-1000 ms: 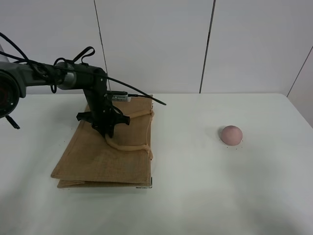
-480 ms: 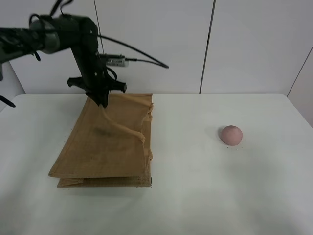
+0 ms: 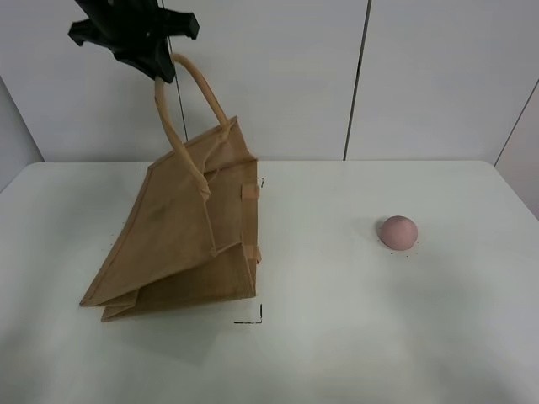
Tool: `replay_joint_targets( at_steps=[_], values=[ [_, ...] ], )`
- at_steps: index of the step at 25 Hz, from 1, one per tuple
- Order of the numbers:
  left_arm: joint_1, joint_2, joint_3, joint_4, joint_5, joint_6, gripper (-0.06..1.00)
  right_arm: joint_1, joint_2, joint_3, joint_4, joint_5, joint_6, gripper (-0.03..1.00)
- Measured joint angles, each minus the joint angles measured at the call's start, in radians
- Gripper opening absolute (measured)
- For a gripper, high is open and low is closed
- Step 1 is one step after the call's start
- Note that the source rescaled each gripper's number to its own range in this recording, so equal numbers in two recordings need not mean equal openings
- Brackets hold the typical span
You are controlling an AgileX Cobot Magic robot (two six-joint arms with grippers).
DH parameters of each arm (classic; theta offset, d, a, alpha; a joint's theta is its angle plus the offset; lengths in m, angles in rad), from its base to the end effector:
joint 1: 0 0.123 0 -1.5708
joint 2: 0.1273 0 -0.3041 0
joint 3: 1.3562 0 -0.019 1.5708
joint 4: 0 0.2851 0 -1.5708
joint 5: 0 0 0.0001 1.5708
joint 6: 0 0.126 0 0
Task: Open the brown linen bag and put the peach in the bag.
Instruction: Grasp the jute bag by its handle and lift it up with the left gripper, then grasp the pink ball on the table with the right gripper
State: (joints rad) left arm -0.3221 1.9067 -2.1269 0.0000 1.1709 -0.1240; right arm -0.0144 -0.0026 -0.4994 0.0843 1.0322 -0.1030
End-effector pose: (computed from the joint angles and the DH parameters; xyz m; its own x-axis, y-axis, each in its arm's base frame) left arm 0.4588 -0.1531 0.4036 -0.7546 0.1214 -0.6449 0.2250 0.9710 -0.0804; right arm 0.0384 0.0086 0.2813 -0.4233 -0.0534 -0.9044 -0.0764 0.9968 -0.0231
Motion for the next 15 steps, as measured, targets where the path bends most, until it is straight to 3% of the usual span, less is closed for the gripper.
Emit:
replay_joint_targets(
  at_steps=[9,15],
  values=[
    [0.000,-0.098,-0.002,-0.005,0.000,0.005,0.00,0.000,0.051,-0.006,0.012,0.000,0.003,1.00],
    [0.000,-0.098,-0.002,-0.005,0.000,0.007,0.00,0.000,0.519,-0.140,0.090,-0.077,0.006,1.00]
  ],
)
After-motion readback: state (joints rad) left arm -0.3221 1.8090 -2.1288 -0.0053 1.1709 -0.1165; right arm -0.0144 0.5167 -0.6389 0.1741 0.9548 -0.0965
